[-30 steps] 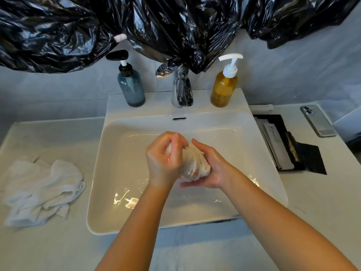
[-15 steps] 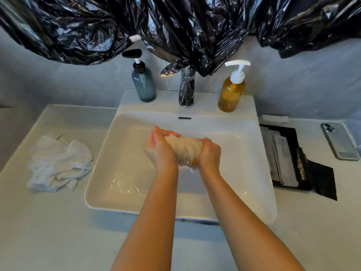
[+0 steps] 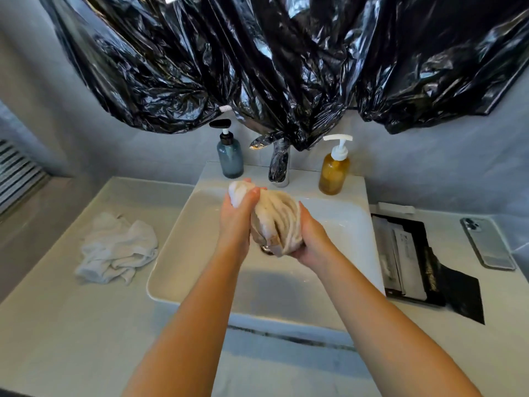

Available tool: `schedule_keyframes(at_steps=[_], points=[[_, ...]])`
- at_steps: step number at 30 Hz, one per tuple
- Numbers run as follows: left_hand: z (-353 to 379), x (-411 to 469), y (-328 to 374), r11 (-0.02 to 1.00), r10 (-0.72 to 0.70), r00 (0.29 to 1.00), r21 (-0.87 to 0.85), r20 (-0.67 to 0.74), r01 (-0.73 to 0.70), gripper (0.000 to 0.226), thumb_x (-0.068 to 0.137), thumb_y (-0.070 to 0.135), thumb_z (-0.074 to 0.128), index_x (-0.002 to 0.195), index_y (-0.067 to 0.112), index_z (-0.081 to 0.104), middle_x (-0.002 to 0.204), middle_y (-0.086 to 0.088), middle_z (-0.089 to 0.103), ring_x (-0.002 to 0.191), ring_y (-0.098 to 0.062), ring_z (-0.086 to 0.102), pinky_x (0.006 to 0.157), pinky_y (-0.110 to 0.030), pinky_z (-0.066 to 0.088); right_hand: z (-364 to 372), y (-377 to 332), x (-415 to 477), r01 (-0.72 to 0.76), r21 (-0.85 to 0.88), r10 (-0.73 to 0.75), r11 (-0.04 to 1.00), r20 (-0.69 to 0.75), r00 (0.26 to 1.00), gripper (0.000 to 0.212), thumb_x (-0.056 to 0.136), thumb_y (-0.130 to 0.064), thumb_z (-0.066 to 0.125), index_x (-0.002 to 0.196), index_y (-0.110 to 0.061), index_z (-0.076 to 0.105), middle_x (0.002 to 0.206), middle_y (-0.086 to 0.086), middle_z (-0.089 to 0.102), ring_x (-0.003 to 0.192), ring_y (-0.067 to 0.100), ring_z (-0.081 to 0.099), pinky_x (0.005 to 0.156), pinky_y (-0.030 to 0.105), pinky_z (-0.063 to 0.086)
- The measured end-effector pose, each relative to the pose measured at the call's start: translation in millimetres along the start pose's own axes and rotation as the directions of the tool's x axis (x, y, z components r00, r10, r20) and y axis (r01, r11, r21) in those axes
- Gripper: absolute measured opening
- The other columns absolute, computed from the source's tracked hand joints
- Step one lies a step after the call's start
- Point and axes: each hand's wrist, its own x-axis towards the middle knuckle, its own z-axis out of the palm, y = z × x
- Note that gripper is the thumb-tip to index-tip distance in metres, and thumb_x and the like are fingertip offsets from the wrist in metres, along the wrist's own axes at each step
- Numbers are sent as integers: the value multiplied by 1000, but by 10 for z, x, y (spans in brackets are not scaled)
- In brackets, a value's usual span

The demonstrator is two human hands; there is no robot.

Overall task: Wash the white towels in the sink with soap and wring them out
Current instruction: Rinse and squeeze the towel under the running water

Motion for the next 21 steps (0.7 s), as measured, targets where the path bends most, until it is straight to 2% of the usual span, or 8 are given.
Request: schedule_keyframes(at_steps=[1,3,6,8,10,15,18,21], points=[[-39,17,133,1000,26,996,-13,86,-25,39,79,31,63,116,21,56,101,-8,74,95,-23,70,87,-41,56,-5,-68,-39,-64,68,56,996,117,992,46,92,-49,61,122,-15,67,115,8,73,103,26,69,90,40,55],[-92,38,374,999,34,983,-43,180,-26,38,81,31,61,116,16,54,100,-9,75,93,-23,71,83,-40,58,-14,-215,-131,-19,14,15,1000,230,973,49,93,-54,59,124,-18,68,116,5,73,103,22,69,85,40,56],[-139,123,698,999,40,979,-15,198,-38,27,90,24,62,110,6,57,109,-16,72,100,-30,68,89,-45,55,105,-434,-424,356,-300,-274,885,284,919,49,94,-63,49,128,-30,59,120,-5,70,107,11,67,86,36,56],[-162,176,923,995,66,966,59,252,-84,29,87,23,64,110,8,58,112,-16,71,102,-31,67,92,-47,55,225,-557,-591,519,-430,-397,739,344,851,46,91,-45,65,131,-25,51,121,-2,68,105,11,67,81,31,57],[-245,188,1191,985,66,925,126,373,-121,41,81,28,62,119,14,54,116,-13,70,105,-29,68,91,-44,56,316,-686,-706,545,-427,-406,722,376,833,41,89,-27,73,126,-22,56,113,2,71,98,14,70,74,31,59],[-716,213,1981,905,-74,753,361,654,-224,58,82,22,61,137,26,45,124,-10,63,109,-26,67,83,-40,58,500,-1175,-1000,600,-404,-450,691,409,794,32,90,-25,68,121,-18,66,102,3,73,91,17,68,68,29,54],[-899,225,2387,813,-73,709,454,701,-366,63,76,17,67,134,31,47,125,-9,63,109,-21,66,90,-40,57,785,-1487,-1165,634,-520,-539,572,345,769,12,96,-24,64,103,-19,72,94,5,72,84,17,66,69,30,52],[-1082,251,2699,671,-63,684,539,726,-510,68,81,6,67,138,35,42,125,-3,61,115,-17,62,94,-36,55,1113,-1790,-1359,708,-594,-707,381,306,637,16,99,-22,60,95,-13,72,90,13,67,83,25,61,73,37,49]])
